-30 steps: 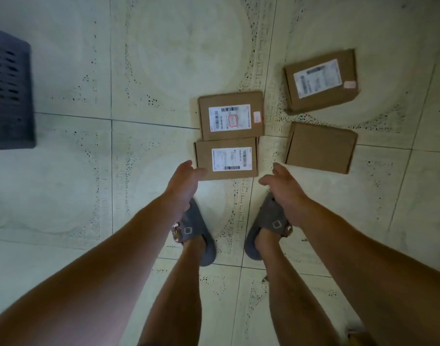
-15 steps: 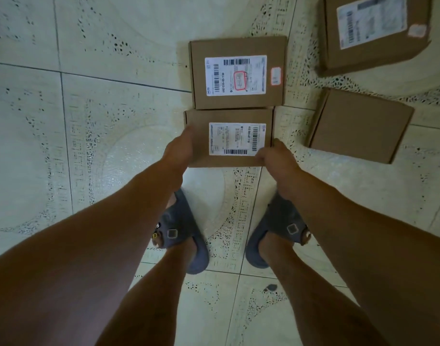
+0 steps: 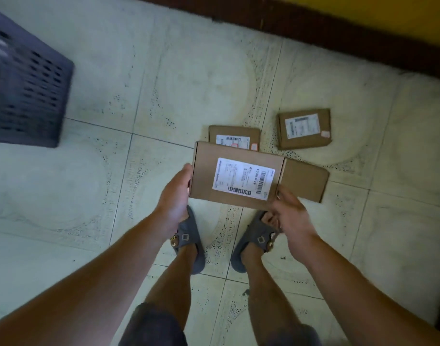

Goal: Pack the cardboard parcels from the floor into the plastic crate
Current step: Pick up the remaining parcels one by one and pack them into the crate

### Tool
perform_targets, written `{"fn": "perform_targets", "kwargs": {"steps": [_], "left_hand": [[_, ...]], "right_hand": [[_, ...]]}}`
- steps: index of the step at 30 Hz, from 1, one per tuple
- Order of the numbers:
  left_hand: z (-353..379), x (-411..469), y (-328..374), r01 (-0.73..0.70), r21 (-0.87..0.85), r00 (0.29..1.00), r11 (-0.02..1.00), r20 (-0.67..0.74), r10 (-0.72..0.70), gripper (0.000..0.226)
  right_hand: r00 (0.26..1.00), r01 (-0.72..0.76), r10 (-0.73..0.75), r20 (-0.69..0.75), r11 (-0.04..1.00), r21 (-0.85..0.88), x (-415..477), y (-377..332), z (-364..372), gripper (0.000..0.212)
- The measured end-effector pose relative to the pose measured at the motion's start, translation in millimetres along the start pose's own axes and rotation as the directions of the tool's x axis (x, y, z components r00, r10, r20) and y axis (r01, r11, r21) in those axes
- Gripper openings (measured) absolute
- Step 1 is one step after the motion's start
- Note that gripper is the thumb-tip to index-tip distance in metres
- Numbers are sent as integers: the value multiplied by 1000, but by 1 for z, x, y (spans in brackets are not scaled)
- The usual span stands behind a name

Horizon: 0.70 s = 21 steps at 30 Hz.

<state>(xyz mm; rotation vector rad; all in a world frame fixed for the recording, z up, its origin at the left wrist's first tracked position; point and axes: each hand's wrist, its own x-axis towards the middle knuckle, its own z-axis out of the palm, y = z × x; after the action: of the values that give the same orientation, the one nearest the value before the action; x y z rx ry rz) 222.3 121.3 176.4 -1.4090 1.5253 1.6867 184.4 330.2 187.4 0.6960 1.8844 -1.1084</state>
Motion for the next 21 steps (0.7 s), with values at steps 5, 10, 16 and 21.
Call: {"fn": "perform_targets", "kwargs": {"steps": [5, 10, 16, 21], "left_hand": [[-39, -99, 45, -130, 16, 991, 991, -33, 131, 61], [-80, -192, 77, -229, -34, 969, 973, -103, 225, 51], [-139, -291, 105, -308, -210, 931, 928, -266, 248, 33], [-213, -324, 103, -347, -365, 897, 864, -397, 192, 28]], "right_hand": [[990, 139, -141, 22, 987, 82, -100, -61, -26, 39], [961, 272, -270, 55, 962, -28, -178, -118, -37, 39], [896, 390, -381, 229, 921, 8, -258, -184, -19, 32], [885, 403, -381, 268, 915, -31, -305, -232, 53, 30]]}}
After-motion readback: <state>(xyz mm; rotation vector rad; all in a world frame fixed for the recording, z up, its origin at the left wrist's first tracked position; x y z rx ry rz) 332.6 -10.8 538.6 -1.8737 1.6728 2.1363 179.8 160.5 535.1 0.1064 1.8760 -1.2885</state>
